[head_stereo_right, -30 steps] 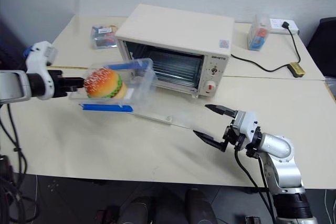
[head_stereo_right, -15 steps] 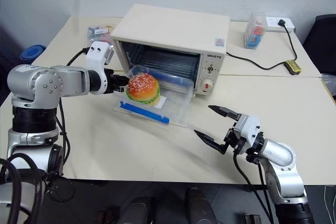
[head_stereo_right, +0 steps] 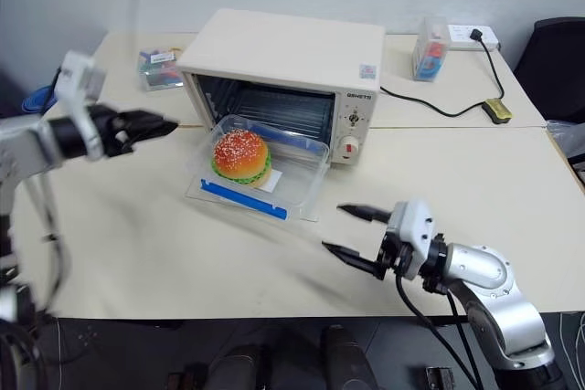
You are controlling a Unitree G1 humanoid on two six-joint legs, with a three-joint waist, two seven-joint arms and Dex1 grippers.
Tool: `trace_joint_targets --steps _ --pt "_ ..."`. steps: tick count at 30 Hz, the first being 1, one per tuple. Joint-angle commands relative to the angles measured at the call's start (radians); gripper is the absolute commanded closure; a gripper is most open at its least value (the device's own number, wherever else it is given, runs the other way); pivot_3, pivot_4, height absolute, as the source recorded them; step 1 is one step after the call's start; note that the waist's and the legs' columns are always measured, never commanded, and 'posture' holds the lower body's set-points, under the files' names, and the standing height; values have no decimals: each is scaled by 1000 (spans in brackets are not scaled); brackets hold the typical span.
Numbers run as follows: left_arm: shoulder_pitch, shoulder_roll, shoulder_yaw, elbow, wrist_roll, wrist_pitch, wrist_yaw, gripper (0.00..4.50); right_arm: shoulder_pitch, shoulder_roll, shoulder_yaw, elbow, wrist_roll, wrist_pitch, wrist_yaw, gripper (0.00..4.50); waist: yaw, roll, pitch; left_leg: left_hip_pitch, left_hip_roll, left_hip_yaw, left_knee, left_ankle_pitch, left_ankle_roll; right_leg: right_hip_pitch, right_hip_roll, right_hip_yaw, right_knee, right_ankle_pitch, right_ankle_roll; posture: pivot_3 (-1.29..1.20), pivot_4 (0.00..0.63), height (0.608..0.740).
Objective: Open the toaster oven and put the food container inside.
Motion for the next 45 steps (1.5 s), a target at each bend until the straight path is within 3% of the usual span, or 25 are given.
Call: trace_joint_targets --steps 1,4,6,7,18,28,39,45 --pt "111 -10 22 -73 -14 -215 -215 3612 -61 8 94 -30 -55 36 2 2682 15 0 0 -1 -1 -1 1 -1 2 0 -1 -1 0 0 0 0 150 740" --pt "230 -44 -4 -119 -3 -282 -263 4500 -132 70 141 28 -115 30 -52 3777 26 0 0 -2 -3 -2 1 -4 11 1 -5 -2 -2 0 0 0 150 740" --pt "257 -105 -21 -144 5 -299 -221 4500 -172 113 151 70 -153 23 -89 4409 35 -1 0 -2 -3 -2 1 -5 12 1 -5 -2 -3 0 0 0 150 740" --pt "259 -134 -28 -150 10 -302 -197 4500 -189 128 153 91 -174 14 -103 4463 37 -1 0 -3 -3 -3 2 -5 13 1 -5 -2 -3 1 1 0 150 740" --pt "182 -405 -52 -55 125 -377 94 4500 -358 222 105 320 -284 -117 -183 4463 25 -1 0 -4 -3 -3 4 -6 13 0 -3 -3 0 1 2 0 150 740" --pt "12 -567 -45 130 196 -497 246 4500 -504 334 97 561 -352 -235 -237 4463 22 -1 0 -4 -3 -2 6 -6 13 0 -3 -3 1 2 3 0 150 740" --pt "-136 -677 -44 328 244 -607 334 4500 -739 469 54 865 -411 -313 -390 4463 -2 -1 0 -3 -3 4 7 -5 12 -2 -2 -4 6 2 3 0 150 740" --pt "-93 -638 -36 257 219 -551 292 4500 -708 480 65 785 -370 -247 -305 4463 -16 -1 0 -3 -2 5 8 -5 12 -4 -1 -1 11 2 3 0 150 740"
